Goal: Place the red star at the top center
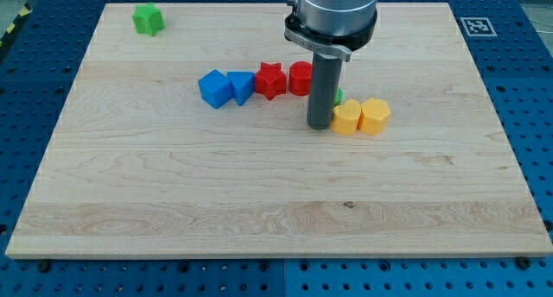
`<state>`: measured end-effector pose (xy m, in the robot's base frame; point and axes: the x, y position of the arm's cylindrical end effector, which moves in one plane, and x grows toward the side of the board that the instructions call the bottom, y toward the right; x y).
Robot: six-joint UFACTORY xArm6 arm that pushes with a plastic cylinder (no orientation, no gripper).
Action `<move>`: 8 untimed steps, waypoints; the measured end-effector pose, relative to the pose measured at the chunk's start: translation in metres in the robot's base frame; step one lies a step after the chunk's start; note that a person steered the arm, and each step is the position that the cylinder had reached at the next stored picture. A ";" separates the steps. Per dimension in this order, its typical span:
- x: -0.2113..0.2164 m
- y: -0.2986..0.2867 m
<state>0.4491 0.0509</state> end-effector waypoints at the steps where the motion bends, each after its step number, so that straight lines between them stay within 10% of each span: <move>1: 0.000 -0.006; 8: -0.062 -0.069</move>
<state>0.3873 -0.0184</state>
